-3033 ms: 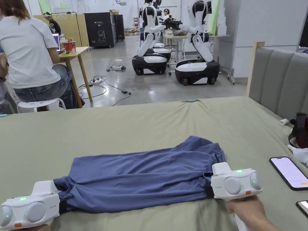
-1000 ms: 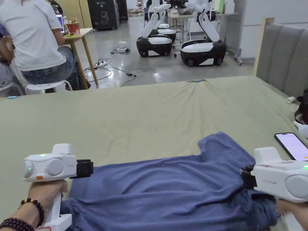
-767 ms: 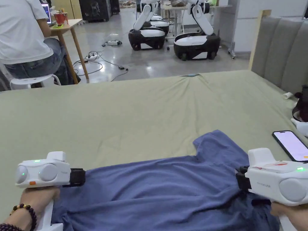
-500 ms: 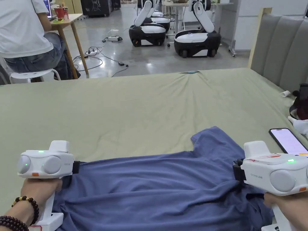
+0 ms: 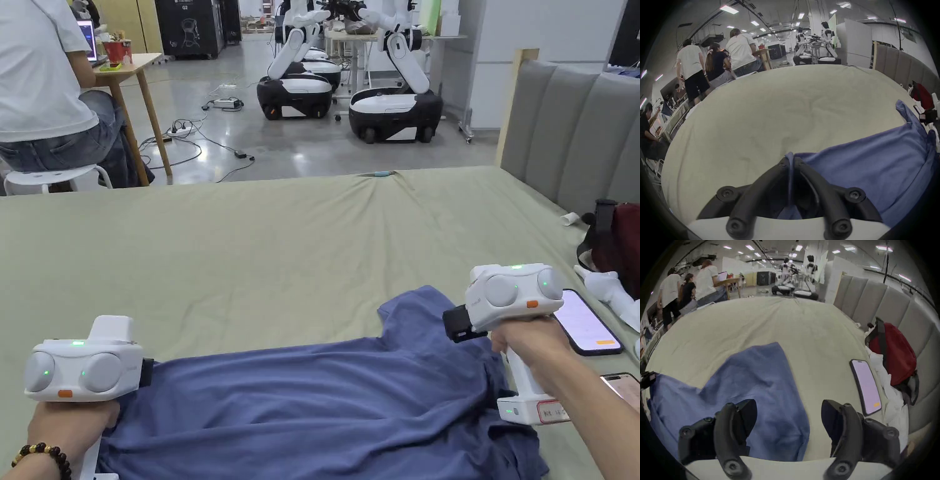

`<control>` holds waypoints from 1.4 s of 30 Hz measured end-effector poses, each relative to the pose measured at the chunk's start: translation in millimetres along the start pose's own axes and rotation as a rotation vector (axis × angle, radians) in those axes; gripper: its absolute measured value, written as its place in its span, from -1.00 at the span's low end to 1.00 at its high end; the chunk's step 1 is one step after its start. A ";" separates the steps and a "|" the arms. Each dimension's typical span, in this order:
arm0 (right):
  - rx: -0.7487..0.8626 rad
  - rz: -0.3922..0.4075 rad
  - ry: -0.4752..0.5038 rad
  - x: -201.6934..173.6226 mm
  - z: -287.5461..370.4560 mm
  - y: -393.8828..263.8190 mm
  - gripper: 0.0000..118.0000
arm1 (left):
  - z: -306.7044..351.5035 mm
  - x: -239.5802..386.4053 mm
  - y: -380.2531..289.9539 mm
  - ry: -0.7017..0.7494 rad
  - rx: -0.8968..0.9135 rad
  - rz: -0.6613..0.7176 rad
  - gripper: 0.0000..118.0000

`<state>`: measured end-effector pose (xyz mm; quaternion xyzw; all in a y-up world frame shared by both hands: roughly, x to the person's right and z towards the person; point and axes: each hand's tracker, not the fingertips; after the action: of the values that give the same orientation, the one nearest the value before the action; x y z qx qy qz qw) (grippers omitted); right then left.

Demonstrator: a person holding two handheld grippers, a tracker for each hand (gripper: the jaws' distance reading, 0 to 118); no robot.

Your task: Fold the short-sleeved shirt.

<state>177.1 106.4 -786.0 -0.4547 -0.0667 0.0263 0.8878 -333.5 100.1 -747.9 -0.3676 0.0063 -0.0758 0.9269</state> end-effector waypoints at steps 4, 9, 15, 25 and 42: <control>-0.085 -0.024 0.006 -0.6 -18.4 -9.5 -0.26 | -6.6 2.2 0.0 -0.003 -0.007 -0.003 -0.97; -0.028 0.055 0.003 -15.7 -16.5 -8.5 -1.00 | -8.1 5.4 0.0 0.000 -0.013 -0.006 -0.97; 0.101 0.105 0.019 -35.0 54.7 -22.9 -1.00 | 30.1 -6.4 -3.9 -0.008 0.037 0.004 -0.97; 0.263 0.161 0.052 -16.8 168.3 -78.0 -1.00 | 142.1 -31.4 -46.9 -0.014 0.121 0.044 -0.97; 0.016 0.223 0.017 -0.1 139.5 -226.0 -1.00 | 150.0 -15.5 -173.5 -0.029 -0.006 0.047 -0.96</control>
<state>154.0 86.2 -522.2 -0.4524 -0.0079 0.1215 0.8835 -362.3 79.8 -520.7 -0.3713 0.0015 -0.0485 0.9272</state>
